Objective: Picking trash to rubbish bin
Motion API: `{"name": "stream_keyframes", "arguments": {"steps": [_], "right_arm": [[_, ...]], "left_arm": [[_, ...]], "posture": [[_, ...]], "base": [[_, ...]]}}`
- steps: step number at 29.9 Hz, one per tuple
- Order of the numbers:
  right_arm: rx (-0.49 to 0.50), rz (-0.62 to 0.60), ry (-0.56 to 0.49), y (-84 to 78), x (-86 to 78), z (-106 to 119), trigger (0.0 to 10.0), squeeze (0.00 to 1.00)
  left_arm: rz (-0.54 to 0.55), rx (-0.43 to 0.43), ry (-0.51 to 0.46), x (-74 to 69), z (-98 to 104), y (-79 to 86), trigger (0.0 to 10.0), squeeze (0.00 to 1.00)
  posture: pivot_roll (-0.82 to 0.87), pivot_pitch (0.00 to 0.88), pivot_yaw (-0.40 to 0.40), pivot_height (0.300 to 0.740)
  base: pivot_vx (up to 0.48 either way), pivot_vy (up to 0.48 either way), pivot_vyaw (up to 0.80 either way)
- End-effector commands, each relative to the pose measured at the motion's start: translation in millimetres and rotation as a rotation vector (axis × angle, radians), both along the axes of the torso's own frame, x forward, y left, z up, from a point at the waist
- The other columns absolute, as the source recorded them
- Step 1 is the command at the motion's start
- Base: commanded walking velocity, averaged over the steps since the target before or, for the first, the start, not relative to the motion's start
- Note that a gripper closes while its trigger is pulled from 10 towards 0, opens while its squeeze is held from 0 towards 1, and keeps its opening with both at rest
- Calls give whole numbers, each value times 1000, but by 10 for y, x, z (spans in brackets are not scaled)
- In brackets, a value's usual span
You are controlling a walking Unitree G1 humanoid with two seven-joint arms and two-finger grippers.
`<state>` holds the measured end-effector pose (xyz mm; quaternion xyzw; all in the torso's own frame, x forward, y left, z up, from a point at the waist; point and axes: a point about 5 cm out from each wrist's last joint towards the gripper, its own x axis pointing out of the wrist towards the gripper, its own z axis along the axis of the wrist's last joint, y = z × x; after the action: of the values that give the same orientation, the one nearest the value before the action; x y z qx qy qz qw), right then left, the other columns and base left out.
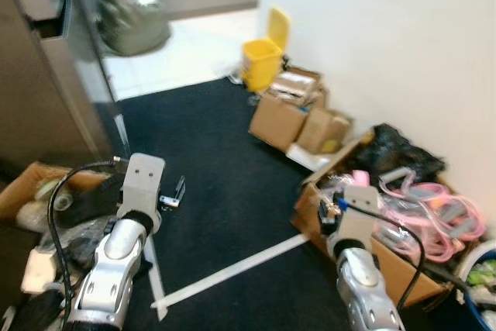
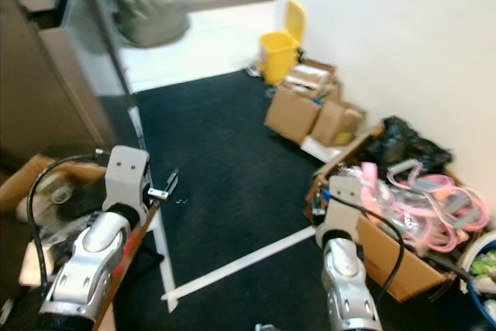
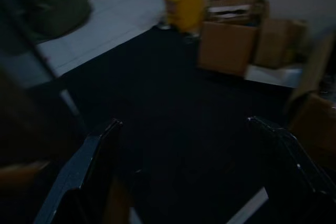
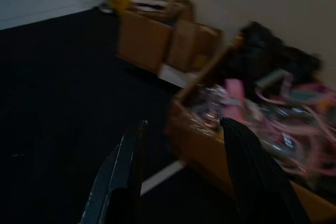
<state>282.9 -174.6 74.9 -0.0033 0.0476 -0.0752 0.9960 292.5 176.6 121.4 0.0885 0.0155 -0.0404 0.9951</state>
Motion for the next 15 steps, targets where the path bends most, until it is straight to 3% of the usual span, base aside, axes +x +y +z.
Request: {"name": "stream_keyframes", "arguments": {"steps": [1, 15], "right_arm": [[6, 6, 19, 41, -21, -57, 10000, 0], [6, -2, 20, 45, -23, -76, 10000, 0]], "left_arm": [[-8, 24, 22, -17, -57, 5, 10000, 0], [-13, 32, 29, -10, -67, 1, 10000, 0]], "posture": [[-14, 118, 8, 740], [-15, 120, 15, 740]], "base": [[0, 0, -800], [0, 0, -800]]}}
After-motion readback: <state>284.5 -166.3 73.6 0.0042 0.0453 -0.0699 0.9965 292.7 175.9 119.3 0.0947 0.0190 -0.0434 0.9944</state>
